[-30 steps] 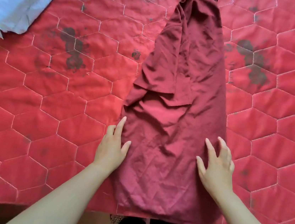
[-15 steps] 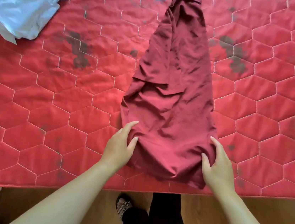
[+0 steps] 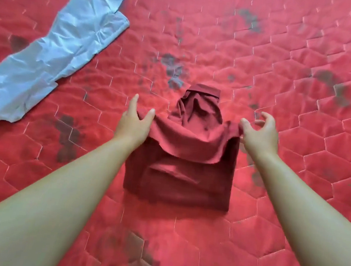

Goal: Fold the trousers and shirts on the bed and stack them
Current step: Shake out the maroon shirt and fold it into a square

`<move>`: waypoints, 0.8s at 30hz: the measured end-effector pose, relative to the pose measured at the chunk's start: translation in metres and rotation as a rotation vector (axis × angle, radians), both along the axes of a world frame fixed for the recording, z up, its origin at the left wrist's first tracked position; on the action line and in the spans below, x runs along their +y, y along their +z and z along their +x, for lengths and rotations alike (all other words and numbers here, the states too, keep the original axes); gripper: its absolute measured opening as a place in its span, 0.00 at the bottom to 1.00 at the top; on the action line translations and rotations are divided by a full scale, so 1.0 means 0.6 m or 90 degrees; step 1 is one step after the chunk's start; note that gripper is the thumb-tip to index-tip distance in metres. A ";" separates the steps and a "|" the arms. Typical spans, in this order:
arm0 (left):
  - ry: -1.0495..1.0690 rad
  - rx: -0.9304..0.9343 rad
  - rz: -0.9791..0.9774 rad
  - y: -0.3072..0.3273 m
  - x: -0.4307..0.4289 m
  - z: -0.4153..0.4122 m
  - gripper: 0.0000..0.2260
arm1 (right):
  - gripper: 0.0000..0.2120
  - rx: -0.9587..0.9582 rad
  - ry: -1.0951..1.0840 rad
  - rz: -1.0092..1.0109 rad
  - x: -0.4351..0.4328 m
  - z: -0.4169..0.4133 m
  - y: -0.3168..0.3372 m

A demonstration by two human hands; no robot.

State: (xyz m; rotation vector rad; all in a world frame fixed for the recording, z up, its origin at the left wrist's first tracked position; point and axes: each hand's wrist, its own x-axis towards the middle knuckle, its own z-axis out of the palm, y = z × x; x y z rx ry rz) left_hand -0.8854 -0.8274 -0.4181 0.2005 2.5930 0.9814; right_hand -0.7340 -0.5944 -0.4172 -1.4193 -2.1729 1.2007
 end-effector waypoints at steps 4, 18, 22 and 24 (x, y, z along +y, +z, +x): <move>-0.137 -0.013 -0.099 -0.062 0.026 0.002 0.29 | 0.25 -0.032 0.066 0.025 0.030 -0.020 -0.049; -0.313 0.138 -0.160 -0.164 0.004 0.095 0.24 | 0.25 -0.101 0.157 -0.020 -0.058 0.068 -0.190; -0.396 0.152 -0.165 -0.170 0.037 0.079 0.19 | 0.17 -0.092 0.142 -0.037 -0.047 0.047 -0.187; -0.374 0.164 -0.108 -0.166 0.050 0.070 0.10 | 0.14 -0.069 0.124 -0.038 -0.040 0.041 -0.181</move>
